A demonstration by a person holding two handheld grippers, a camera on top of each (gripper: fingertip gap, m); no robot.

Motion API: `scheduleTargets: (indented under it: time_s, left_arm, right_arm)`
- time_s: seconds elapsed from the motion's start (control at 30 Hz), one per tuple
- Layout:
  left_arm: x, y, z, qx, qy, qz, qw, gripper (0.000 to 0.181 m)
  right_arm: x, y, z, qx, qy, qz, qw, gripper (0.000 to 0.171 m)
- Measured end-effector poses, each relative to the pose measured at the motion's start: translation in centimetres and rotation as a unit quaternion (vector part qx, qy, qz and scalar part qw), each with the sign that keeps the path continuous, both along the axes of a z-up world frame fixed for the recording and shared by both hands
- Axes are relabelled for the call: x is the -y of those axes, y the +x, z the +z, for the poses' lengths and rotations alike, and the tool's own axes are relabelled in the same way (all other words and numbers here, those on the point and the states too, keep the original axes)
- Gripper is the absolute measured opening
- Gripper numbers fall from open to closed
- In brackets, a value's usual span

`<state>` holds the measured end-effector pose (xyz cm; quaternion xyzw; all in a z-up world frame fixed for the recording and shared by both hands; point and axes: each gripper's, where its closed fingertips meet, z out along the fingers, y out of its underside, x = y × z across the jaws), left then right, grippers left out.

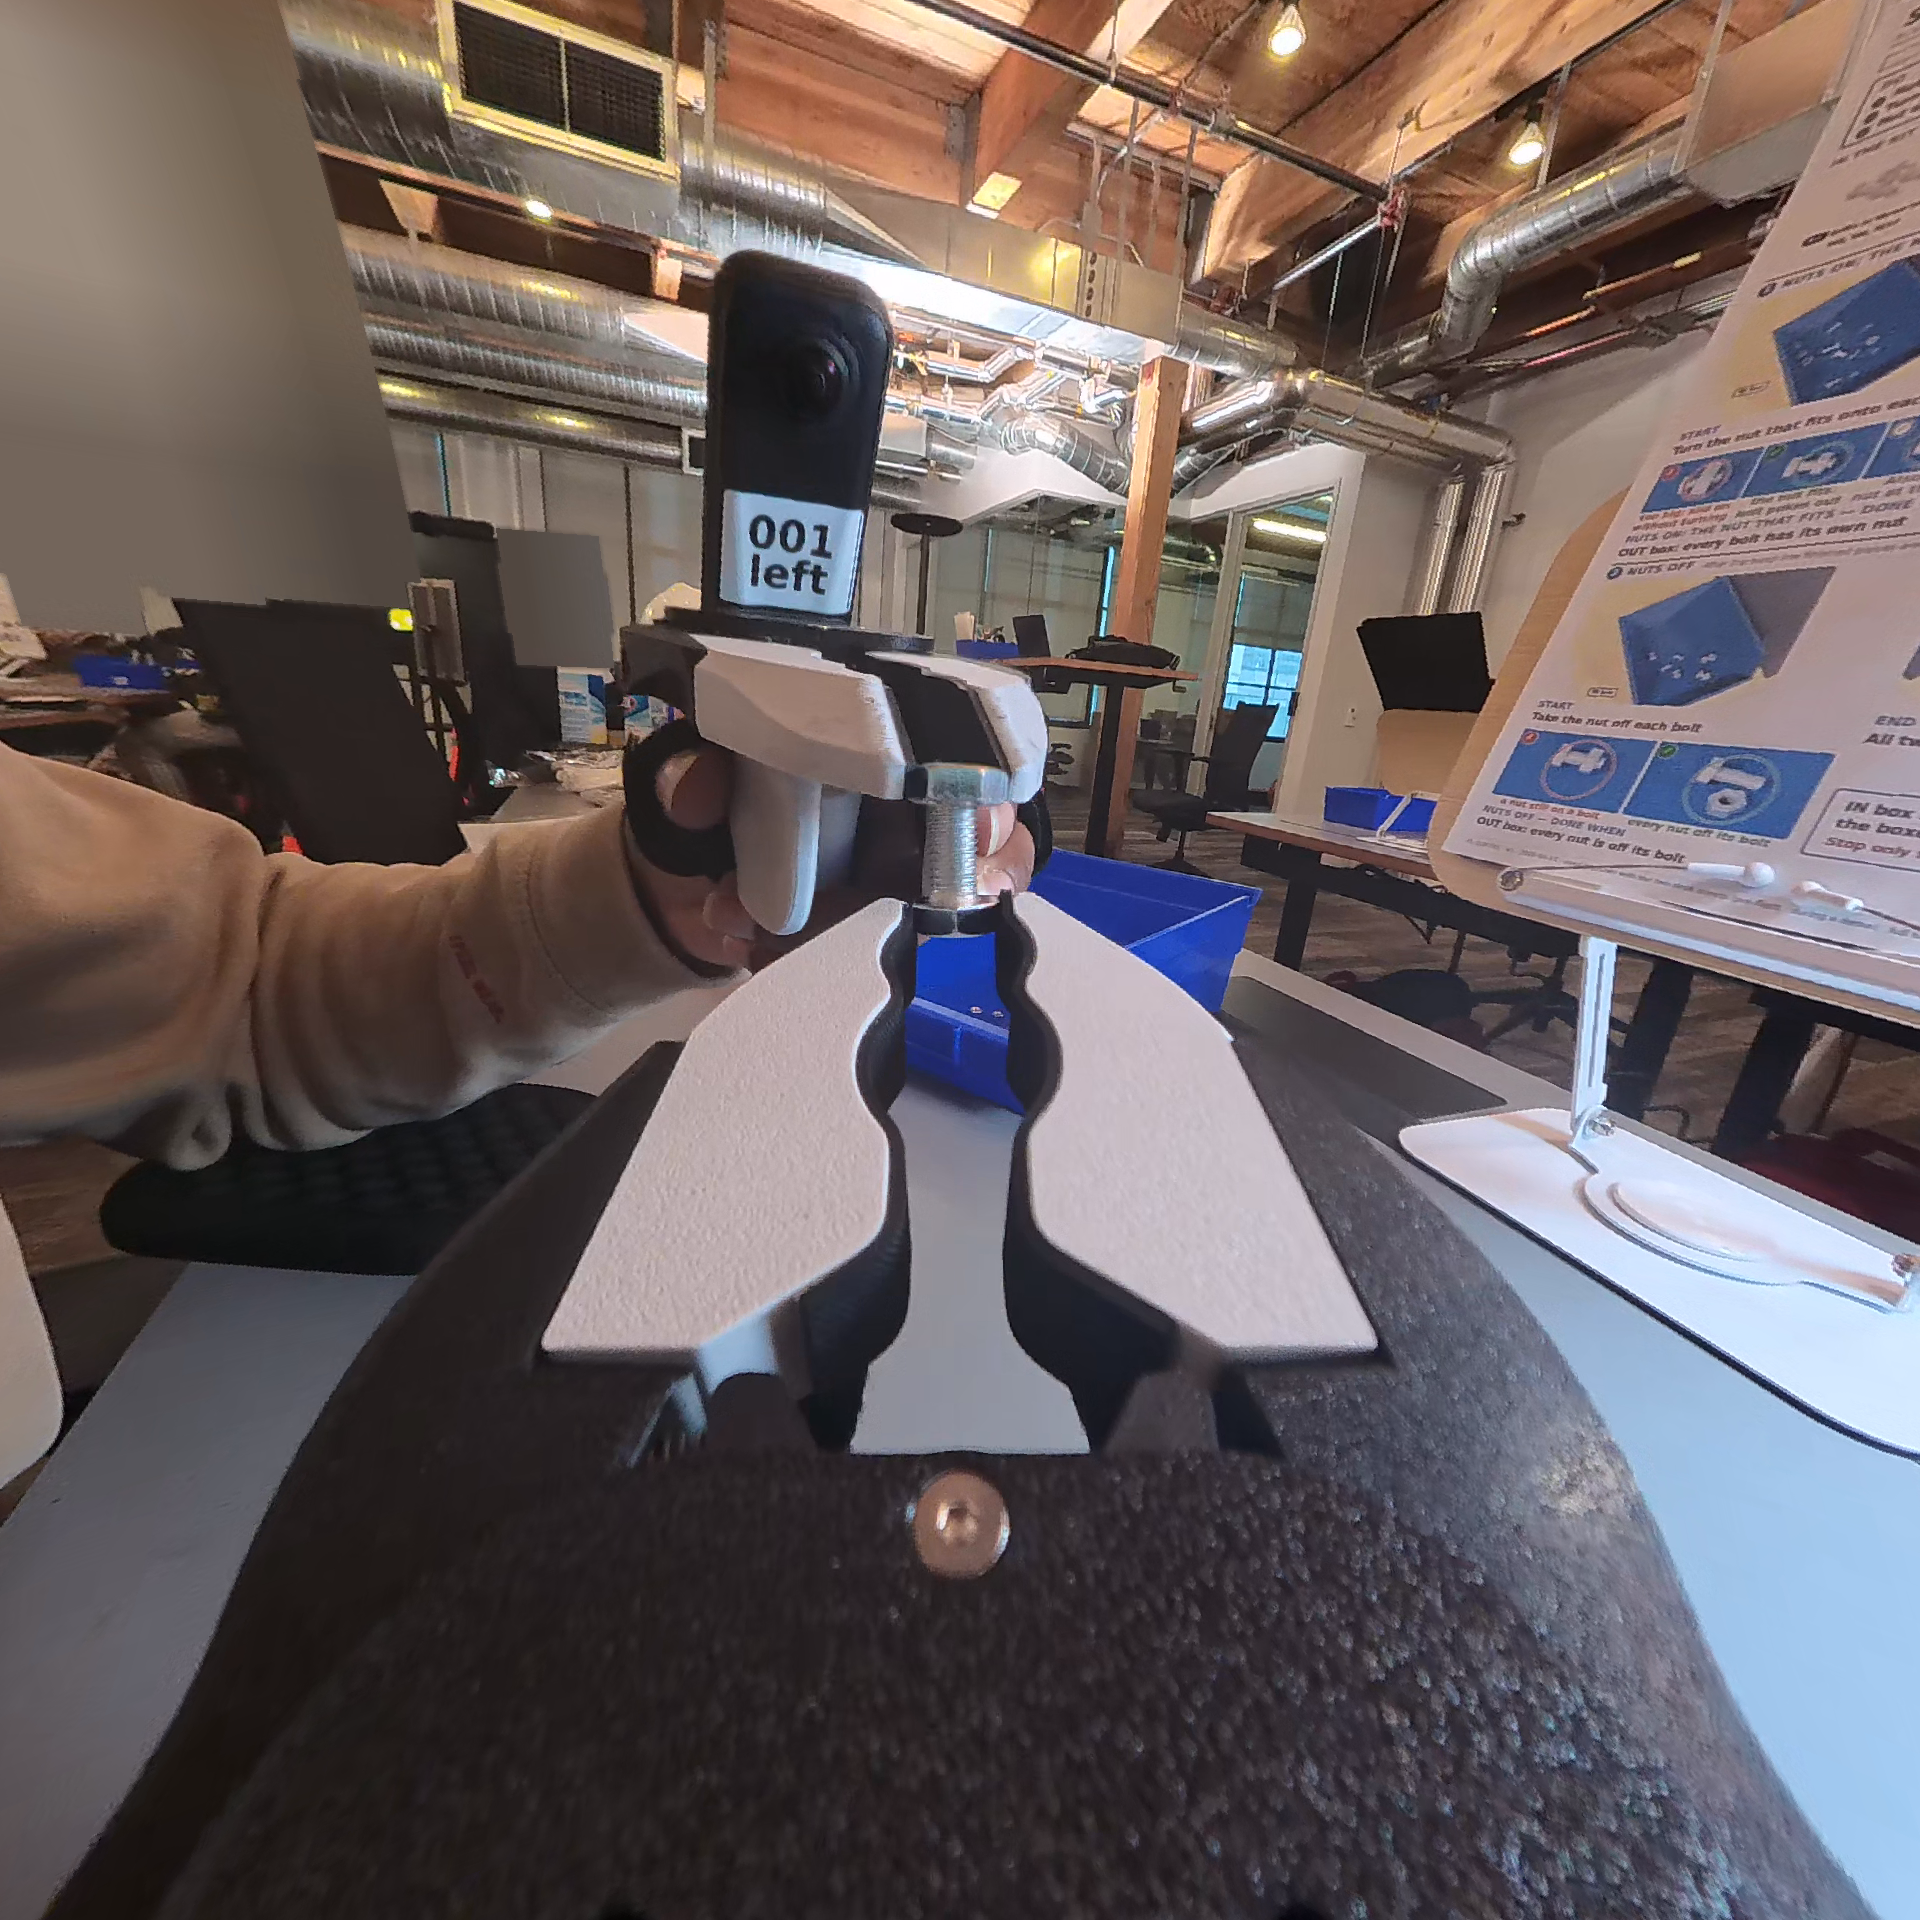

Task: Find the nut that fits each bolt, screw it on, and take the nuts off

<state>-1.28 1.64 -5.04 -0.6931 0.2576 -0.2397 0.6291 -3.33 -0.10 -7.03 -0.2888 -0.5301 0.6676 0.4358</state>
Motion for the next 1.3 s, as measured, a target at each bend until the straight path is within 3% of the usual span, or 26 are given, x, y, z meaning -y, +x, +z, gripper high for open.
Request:
scheduleTargets:
  time_s: [0.87, 1.1, 1.3]
  left_arm:
    - [-0.5, -0.5, -0.9, -0.062, -0.003, 0.043, 0.997, 0.014]
    - [1.9, 0.8, -1.2, -0.072, -0.024, -0.054, 0.996, 0.015]
    - [4.6, 2.6, -1.7, -0.07, -0.047, -0.152, 0.985, 0.014]
  right_arm:
    - [-1.7, -0.3, -0.9, 0.017, 0.013, -0.046, 0.999, 0.014]
    - [0.8, 1.1, -1.1, 0.036, -0.025, 0.105, 0.994, 0.015]
    - [4.1, 3.4, -1.6, 0.076, -0.084, 0.285, 0.952, 0.014]
